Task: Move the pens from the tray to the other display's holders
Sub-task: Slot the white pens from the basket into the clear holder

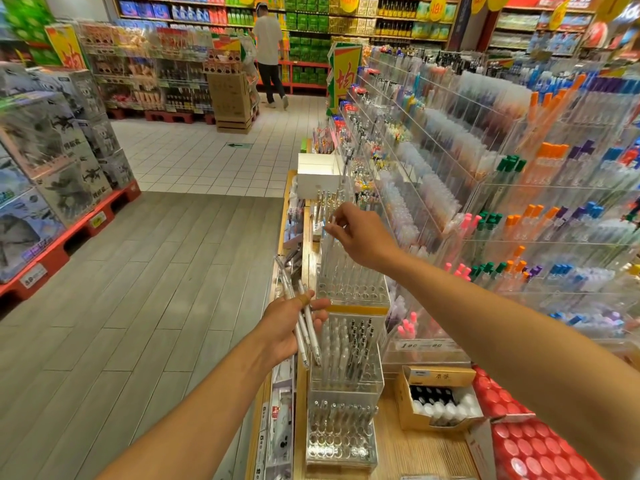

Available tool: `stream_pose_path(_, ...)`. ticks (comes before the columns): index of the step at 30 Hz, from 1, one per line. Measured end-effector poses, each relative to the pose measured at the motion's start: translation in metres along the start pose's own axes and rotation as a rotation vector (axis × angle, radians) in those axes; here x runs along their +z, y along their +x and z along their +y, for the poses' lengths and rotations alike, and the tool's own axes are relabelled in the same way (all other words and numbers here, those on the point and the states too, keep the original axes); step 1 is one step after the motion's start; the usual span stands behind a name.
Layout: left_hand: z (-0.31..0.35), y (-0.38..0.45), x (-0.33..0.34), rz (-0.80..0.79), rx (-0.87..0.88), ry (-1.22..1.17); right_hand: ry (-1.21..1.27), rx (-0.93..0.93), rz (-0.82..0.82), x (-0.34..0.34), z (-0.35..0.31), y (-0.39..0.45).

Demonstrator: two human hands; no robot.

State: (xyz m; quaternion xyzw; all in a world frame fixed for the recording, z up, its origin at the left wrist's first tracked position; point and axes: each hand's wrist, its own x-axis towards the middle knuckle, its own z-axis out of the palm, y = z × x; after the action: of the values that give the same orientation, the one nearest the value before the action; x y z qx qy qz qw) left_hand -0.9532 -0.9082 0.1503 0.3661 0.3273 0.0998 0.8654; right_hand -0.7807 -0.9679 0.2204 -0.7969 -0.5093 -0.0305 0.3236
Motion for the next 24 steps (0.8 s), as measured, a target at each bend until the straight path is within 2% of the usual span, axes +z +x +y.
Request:
stream_pose_path(6, 0.0, 0.004, -0.007, 0.022, 0.03, 0.024, -0.024, 0.012, -0.053, 0.007, 0.009, 0.0)
stream_pose_path(11, -0.003, 0.007, -0.011, 0.024, 0.057, 0.013, -0.156, -0.041, -0.146, 0.012, 0.003, 0.002)
stream_pose_path(19, -0.006, 0.01, -0.008, 0.007, 0.089, 0.026, -0.336, -0.055, -0.118, 0.008, -0.005, 0.0)
stream_pose_path(21, -0.007, 0.009, -0.006, -0.027, 0.097, 0.029, -0.286, -0.098, -0.066, 0.003, -0.007, -0.008)
stream_pose_path(24, -0.007, 0.008, -0.001, -0.049, 0.125, 0.019, -0.033, -0.066, -0.053, -0.006, -0.009, -0.024)
